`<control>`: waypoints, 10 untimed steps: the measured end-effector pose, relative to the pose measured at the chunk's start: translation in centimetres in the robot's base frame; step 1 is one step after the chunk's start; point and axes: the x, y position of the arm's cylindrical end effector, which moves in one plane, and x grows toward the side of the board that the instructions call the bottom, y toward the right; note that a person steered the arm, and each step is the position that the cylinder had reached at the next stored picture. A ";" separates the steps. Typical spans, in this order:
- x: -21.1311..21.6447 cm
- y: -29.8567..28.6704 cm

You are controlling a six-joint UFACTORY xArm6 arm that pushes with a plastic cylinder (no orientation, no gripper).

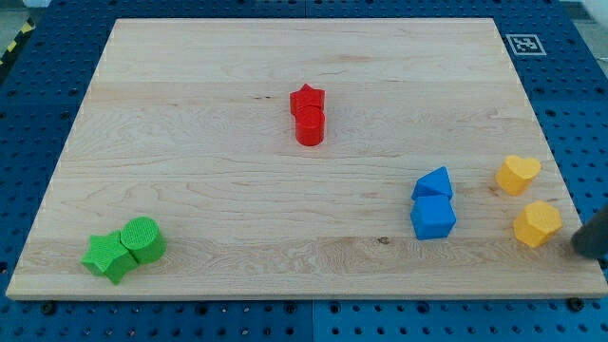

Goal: Move yellow hexagon to yellow heart

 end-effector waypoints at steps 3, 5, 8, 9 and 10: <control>1.5 -5.9; 0.3 -3.5; -2.3 -3.3; -2.7 -3.3; -3.4 -3.3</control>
